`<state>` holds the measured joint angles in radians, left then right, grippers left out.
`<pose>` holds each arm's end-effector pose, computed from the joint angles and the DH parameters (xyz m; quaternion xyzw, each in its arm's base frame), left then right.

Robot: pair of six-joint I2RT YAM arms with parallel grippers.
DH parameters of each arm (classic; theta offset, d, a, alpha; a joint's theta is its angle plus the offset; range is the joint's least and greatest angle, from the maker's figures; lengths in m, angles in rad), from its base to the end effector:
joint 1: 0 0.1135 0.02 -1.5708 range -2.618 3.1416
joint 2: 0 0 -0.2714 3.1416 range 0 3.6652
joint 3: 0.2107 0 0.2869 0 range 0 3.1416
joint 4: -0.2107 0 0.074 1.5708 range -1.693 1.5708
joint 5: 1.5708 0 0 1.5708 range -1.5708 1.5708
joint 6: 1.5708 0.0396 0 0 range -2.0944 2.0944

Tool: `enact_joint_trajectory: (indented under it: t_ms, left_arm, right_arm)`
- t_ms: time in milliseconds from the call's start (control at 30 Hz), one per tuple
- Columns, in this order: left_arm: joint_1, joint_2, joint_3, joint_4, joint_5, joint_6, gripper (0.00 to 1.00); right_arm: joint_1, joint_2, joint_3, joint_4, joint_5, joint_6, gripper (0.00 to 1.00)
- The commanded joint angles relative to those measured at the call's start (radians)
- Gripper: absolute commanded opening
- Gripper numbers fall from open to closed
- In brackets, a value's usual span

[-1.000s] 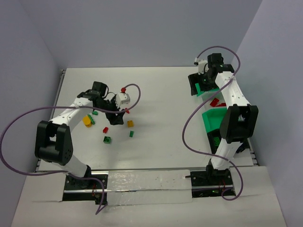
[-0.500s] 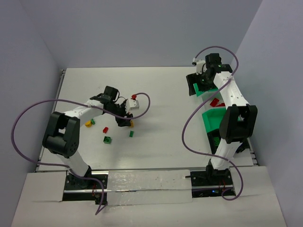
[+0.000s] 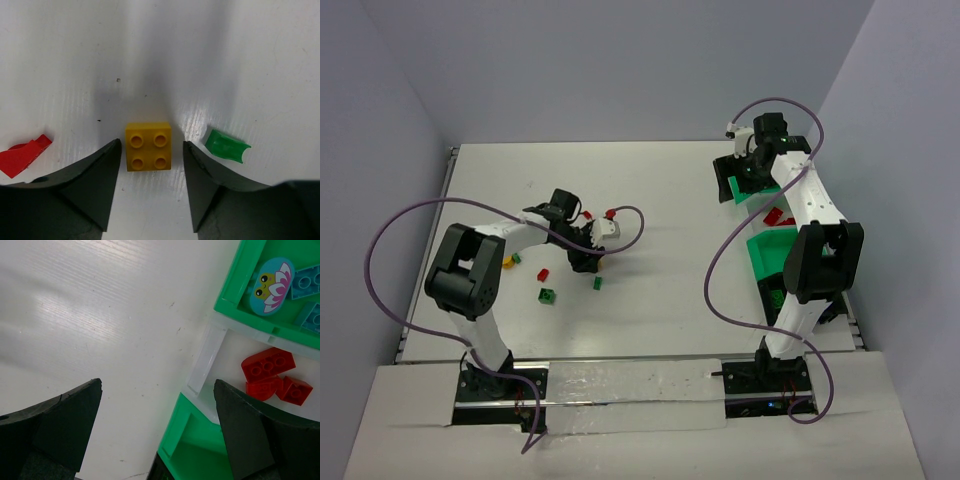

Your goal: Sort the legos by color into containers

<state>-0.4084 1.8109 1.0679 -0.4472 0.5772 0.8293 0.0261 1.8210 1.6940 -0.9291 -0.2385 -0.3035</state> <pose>0.3324 -0.1674 0.1320 0.5899 0.7355 -0.2354 0.2357 0.4281 0.0205 0.3025 -0.1874 0.9422 0.0790 0.2662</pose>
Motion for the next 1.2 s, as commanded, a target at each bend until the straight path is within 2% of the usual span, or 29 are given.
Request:
enact_joint_trajectory:
  t_ms: [0,200,300,467,500,600,767,900,1167]
  left_arm:
    - [-0.007,0.014,0.034,0.019,-0.021,0.03,0.59]
    - [-0.009,0.021,0.048,0.016,-0.041,0.025,0.39]
    - [-0.009,0.014,0.053,0.02,-0.046,0.026,0.34]
    - [-0.006,-0.075,0.063,0.103,0.001,0.006,0.29]
    - [-0.006,-0.099,0.06,0.134,0.01,-0.006,0.29]
    - [-0.007,-0.171,0.067,0.269,0.03,-0.067,0.28]
    - [-0.018,-0.219,0.116,0.378,0.053,-0.154,0.32]
    - [-0.042,-0.219,0.181,0.413,0.062,-0.242,0.3]
    - [-0.109,-0.246,0.201,0.483,0.033,-0.297,0.27]
  right_arm:
    - [0.005,-0.036,0.027,-0.001,-0.021,0.014,1.0]
    - [0.006,-0.033,0.035,-0.008,-0.037,0.016,1.0]
    - [0.007,-0.038,0.04,-0.014,-0.072,0.031,1.0]
    - [0.008,-0.063,0.016,-0.031,-0.302,0.108,1.0]
    - [0.015,-0.054,0.021,-0.04,-0.398,0.129,1.0]
    - [0.055,-0.037,0.038,-0.039,-0.514,0.158,1.0]
    - [0.12,-0.004,0.089,-0.02,-0.63,0.197,1.0]
    - [0.163,0.025,0.172,0.014,-0.684,0.242,1.0]
    - [0.248,0.108,0.298,0.043,-0.741,0.286,1.0]
